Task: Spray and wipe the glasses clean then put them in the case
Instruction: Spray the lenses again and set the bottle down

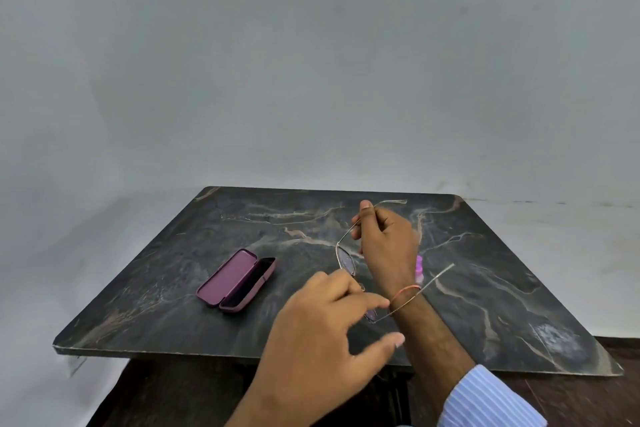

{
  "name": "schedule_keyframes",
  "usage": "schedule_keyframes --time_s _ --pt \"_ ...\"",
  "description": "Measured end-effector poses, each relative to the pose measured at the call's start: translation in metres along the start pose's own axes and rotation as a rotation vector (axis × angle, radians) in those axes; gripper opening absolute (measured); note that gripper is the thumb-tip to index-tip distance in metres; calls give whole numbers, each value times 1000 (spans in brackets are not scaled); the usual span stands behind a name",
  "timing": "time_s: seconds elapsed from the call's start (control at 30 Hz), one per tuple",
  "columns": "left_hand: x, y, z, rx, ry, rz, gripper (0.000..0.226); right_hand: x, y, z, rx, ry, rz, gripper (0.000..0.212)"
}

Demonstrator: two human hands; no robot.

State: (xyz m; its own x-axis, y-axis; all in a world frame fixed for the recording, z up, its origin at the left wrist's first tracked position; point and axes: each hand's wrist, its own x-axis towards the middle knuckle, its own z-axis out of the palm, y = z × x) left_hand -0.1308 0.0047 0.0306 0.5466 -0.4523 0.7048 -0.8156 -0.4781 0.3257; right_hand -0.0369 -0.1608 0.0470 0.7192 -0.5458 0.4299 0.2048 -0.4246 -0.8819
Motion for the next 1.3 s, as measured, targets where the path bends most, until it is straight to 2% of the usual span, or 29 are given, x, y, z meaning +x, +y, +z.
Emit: schedule_keyframes --time_s 0.13,0.23,0.3,0.4,0.5,0.57,0.7,0.9,1.03,1.3 --pt "-11 -8 17 140 -44 -25 26 -5 9 6 -67 51 -3 45" --pt "-13 -16 19 140 18 -49 9 -6 13 8 -110 73 1 47" --pt "-14 -22 16 138 67 -60 5 -6 18 6 -126 79 15 48" --pt "-17 -30 15 80 66 -86 15 -4 23 1 -162 99 30 49" --pt "-22 -31 24 77 -38 -96 31 -3 24 -2 -226 125 27 50" --pt "-26 -30 34 86 -81 -94 27 -2 24 -1 -251 133 25 50" --pt "-27 -37 43 55 -27 -119 15 -1 30 5 -249 124 45 53" --pt "-30 -49 48 75 -51 -103 17 2 34 3 -225 129 74 50" --pt "-29 -52 51 66 -35 -126 25 6 36 8 -254 140 82 59" --pt "-26 -46 59 49 80 -110 12 7 36 19 -265 143 31 60"
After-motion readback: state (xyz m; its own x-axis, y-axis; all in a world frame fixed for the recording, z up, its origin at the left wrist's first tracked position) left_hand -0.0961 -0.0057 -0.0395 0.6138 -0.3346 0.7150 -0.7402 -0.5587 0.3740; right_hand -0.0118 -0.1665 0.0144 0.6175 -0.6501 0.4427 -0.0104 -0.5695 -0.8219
